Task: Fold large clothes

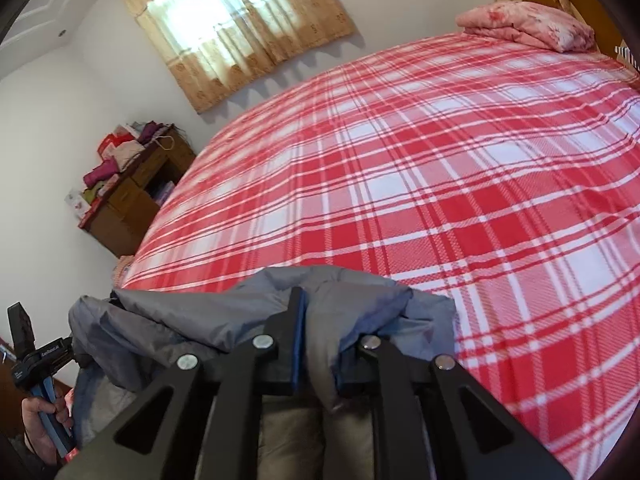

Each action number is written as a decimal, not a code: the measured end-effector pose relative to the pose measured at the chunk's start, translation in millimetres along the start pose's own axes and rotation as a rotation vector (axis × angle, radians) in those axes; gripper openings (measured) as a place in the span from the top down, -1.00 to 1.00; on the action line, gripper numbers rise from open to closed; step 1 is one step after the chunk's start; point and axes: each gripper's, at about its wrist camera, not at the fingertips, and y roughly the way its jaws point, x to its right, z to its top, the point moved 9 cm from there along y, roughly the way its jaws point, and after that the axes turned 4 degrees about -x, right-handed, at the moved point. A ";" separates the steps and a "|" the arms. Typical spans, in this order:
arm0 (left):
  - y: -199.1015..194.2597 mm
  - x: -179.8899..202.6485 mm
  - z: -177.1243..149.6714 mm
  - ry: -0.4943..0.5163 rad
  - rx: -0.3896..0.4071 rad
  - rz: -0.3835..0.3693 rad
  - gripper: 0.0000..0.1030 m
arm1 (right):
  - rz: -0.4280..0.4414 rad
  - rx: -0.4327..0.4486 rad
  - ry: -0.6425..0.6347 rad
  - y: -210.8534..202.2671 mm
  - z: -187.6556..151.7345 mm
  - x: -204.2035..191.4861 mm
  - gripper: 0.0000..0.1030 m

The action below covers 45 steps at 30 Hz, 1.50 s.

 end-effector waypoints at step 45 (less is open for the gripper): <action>51.7 92.2 -49.3 0.232 0.070 0.266 -0.98 | -0.107 -0.071 -0.322 100.5 -57.1 -119.7 0.56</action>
